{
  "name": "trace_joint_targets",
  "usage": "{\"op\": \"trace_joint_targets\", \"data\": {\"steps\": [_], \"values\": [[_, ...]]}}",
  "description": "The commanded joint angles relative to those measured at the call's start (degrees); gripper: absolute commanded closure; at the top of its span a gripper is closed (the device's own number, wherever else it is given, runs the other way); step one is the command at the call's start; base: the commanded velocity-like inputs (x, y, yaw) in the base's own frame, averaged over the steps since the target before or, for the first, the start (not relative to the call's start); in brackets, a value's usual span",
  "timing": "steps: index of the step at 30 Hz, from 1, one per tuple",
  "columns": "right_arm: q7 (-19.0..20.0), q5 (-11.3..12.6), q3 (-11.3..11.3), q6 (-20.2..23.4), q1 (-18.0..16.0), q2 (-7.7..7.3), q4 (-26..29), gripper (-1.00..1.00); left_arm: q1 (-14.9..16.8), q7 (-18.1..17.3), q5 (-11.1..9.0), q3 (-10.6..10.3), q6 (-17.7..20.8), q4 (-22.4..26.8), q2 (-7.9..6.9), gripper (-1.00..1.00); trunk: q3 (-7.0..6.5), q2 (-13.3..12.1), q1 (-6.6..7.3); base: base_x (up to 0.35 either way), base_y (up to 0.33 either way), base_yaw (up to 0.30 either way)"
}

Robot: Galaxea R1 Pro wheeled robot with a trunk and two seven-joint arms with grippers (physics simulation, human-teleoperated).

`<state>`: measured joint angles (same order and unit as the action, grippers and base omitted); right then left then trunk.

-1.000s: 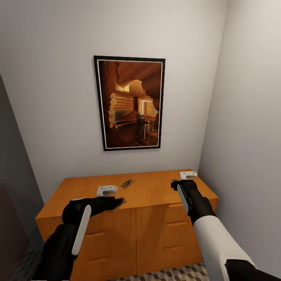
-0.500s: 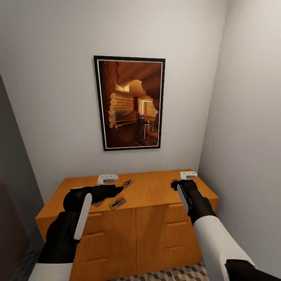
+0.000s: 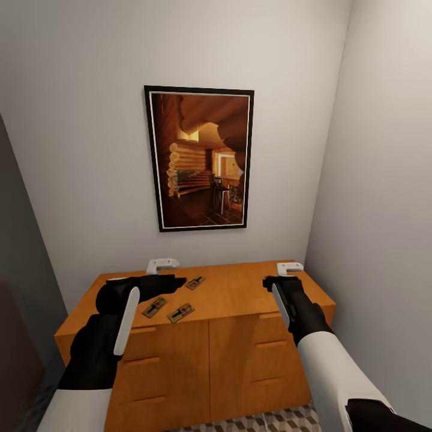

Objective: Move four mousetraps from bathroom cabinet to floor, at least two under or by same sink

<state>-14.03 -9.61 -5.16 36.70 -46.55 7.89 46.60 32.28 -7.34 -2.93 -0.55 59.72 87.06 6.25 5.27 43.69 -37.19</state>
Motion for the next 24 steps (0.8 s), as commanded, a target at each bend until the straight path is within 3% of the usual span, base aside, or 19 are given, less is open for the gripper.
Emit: {"op": "trace_joint_targets", "data": {"steps": [1, 4, 11, 16, 20, 24], "values": [[0.12, -0.58, -0.18, 0.32, -0.06, 0.07, 0.07, -1.00, 0.13, 0.10, 0.08, 0.09, 0.28, -0.03, -0.12, -1.00, 0.10, 0.08, -0.02, 0.000, 0.000, 0.000], [-0.08, -0.58, -0.17, 0.27, -0.11, 0.09, 0.07, -1.00, 0.23, 0.14, 1.04, 0.19, 0.28, -0.20, -0.49, -1.00, 0.10, 0.08, -0.02, 0.000, 0.000, 0.000], [-0.46, -0.22, -0.19, 0.72, -1.90, 0.05, -0.59, -1.00, 0.54, 0.17, 5.31, 0.39, 0.28, -1.62, -2.36, -1.00, 0.10, 0.08, -0.02, 0.000, 0.000, 0.000], [-0.52, -0.12, -0.19, 0.89, -3.73, 0.03, -2.75, -1.00, 1.55, 0.12, 6.35, 0.43, 0.28, -4.73, -4.03, -1.00, 0.10, 0.08, -0.02, 0.000, 0.000, 0.000], [-0.59, -0.01, -0.23, 0.72, -5.97, 0.03, -6.19, -1.00, 3.46, 0.01, 6.54, 0.55, 0.28, -10.56, -6.53, -1.00, 0.10, 0.08, -0.02, 0.000, 0.000, 0.000], [-0.62, 0.01, -0.26, 0.55, -7.22, -0.02, -8.64, -1.00, 5.36, -0.13, 6.02, 0.59, 0.28, -15.72, -7.94, -1.00, 0.10, 0.08, -0.02, 0.000, 0.000, 0.000]]}}
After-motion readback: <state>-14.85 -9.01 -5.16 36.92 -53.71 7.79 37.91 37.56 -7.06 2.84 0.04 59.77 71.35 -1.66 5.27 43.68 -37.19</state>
